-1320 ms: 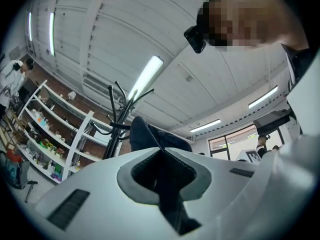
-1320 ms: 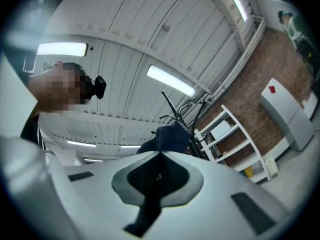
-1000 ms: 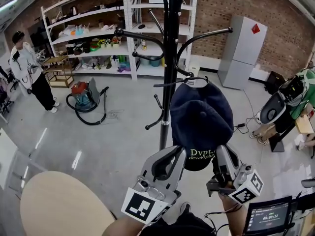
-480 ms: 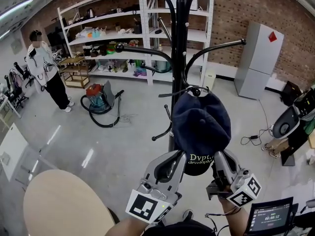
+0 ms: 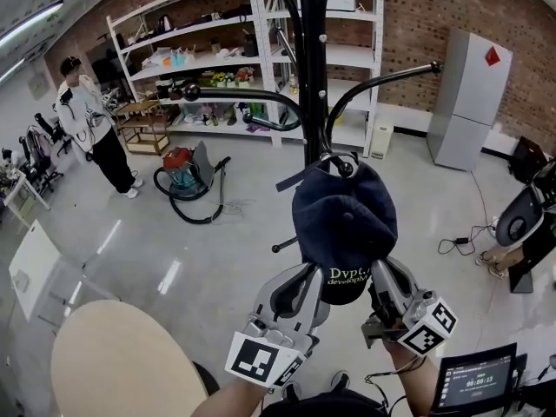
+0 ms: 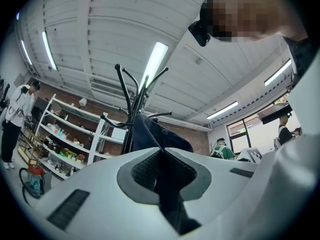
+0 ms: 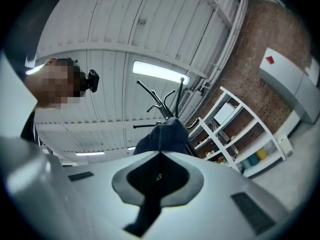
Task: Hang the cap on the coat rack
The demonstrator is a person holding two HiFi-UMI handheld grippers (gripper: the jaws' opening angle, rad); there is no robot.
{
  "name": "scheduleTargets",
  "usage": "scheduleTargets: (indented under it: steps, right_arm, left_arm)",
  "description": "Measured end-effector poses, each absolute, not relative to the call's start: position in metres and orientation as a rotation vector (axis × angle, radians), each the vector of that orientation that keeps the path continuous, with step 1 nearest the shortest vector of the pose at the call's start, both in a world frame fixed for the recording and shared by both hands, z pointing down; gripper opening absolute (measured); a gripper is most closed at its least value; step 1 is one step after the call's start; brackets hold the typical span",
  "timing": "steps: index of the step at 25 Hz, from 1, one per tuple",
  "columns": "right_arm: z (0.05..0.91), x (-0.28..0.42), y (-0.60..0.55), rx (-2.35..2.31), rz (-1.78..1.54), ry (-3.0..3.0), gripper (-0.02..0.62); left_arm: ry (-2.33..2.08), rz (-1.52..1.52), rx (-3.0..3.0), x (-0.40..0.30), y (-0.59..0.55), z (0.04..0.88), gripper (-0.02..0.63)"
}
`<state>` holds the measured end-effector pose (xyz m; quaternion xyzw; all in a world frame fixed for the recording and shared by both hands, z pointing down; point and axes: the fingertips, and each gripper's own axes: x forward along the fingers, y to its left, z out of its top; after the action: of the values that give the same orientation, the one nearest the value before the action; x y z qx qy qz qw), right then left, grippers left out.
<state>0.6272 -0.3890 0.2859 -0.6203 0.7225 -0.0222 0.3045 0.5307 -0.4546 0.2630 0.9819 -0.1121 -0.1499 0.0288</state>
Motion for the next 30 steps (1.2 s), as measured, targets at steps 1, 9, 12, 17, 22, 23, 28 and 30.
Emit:
scheduleTargets:
  steps: [1,9,12,17,22,23,28,30]
  right_arm:
    - [0.286,0.628,-0.392,-1.647,-0.065,1.914,0.009]
    - [0.316,0.645,-0.417,-1.693,-0.127,1.920,0.009]
    - [0.323,0.649,-0.426,-1.706,-0.170,1.914,0.009]
    - [0.336,0.653,-0.440,-1.744,-0.232,1.923,0.009]
    - [0.347,0.657,-0.447,-1.764,-0.257,1.940,0.009]
    - [0.348,0.657,-0.448,-1.764,-0.261,1.945,0.009]
    - [0.349,0.663,-0.449,-1.783,-0.277,1.946,0.010]
    - [0.354,0.666,-0.446,-1.816,-0.266,1.937,0.011]
  left_arm:
    - [-0.354,-0.457,3.030,0.531,-0.458,0.263,0.031]
    - [-0.403,-0.403,3.008,0.545,-0.478,0.288,0.031]
    - [-0.428,-0.375,2.990,0.548,-0.486,0.294,0.031]
    - [-0.486,-0.332,2.961,0.551,-0.501,0.305,0.031]
    - [-0.531,-0.276,2.959,0.552,-0.511,0.319,0.031]
    - [-0.538,-0.267,2.955,0.552,-0.513,0.321,0.031]
    - [-0.560,-0.243,2.925,0.553,-0.519,0.327,0.031]
    - [-0.565,-0.254,2.894,0.551,-0.522,0.334,0.032]
